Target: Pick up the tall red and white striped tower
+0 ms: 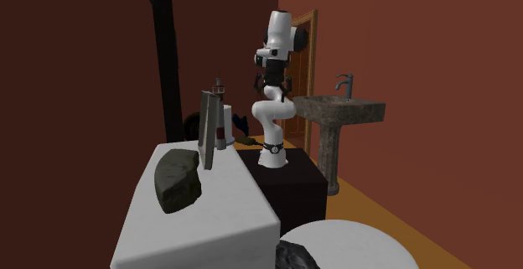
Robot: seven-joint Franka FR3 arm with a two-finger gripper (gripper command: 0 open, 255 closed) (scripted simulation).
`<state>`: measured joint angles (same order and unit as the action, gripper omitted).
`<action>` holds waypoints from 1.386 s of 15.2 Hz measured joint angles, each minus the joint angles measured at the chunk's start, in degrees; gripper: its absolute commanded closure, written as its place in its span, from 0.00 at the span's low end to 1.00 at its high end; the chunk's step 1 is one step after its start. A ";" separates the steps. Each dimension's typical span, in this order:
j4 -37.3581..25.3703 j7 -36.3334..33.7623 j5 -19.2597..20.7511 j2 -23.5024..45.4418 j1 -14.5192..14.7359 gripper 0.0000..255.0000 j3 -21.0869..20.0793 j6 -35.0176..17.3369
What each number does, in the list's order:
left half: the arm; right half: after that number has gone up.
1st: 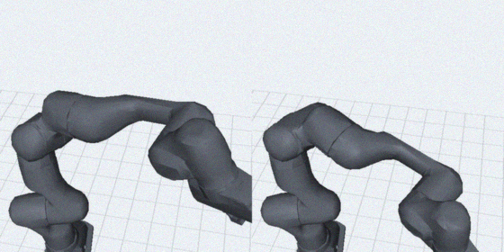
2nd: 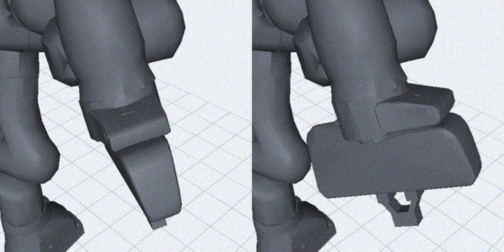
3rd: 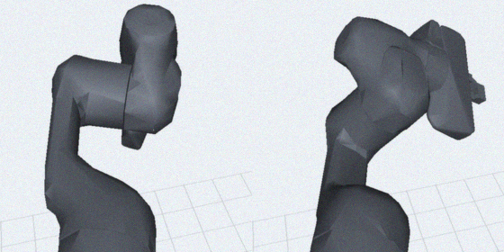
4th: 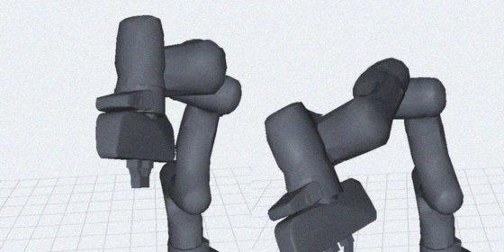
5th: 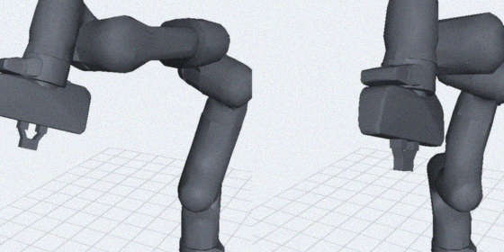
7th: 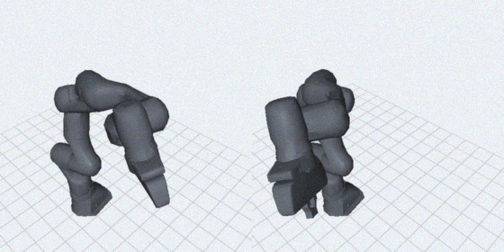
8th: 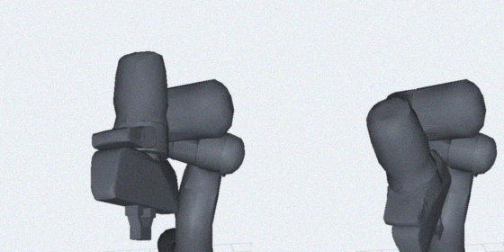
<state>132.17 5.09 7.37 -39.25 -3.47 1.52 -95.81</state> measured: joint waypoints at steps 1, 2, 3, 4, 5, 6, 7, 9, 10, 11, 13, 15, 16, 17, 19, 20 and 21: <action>-1.14 0.43 0.72 1.01 -0.43 0.00 0.48 -0.51; -1.51 0.97 1.54 2.01 -0.93 0.00 1.18 -1.79; -3.04 1.03 2.06 3.64 -1.21 0.00 1.39 -2.52; -4.55 1.11 2.55 5.14 -1.48 0.00 1.59 -3.17; -5.55 1.58 3.22 6.38 -1.92 0.00 2.19 -4.12; -7.42 1.74 3.69 8.10 -2.20 0.00 2.46 -4.62; -8.93 1.82 4.12 9.52 -2.45 0.00 2.68 -5.18; -12.60 2.70 5.07 12.63 -3.16 0.00 3.67 -6.10; -14.48 3.08 5.48 13.99 -3.48 0.00 4.08 -6.32; -15.92 3.18 5.85 15.42 -3.71 0.00 4.35 -6.97; -19.48 4.18 6.55 18.66 -4.38 0.00 5.46 -8.20; -22.68 4.64 7.12 20.87 -4.87 0.00 6.07 -8.67; -24.52 4.97 7.32 22.10 -5.11 0.00 6.41 -8.79; -26.39 5.18 7.50 23.50 -5.33 0.00 6.72 -9.06; -30.56 5.71 7.71 26.85 -5.77 0.00 7.42 -9.75; -32.33 6.17 7.73 27.90 -5.99 0.00 7.76 -9.60; -32.73 6.33 7.78 28.32 -6.13 0.00 7.96 -9.92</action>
<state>99.45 11.42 15.15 -10.93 -9.60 9.48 -105.73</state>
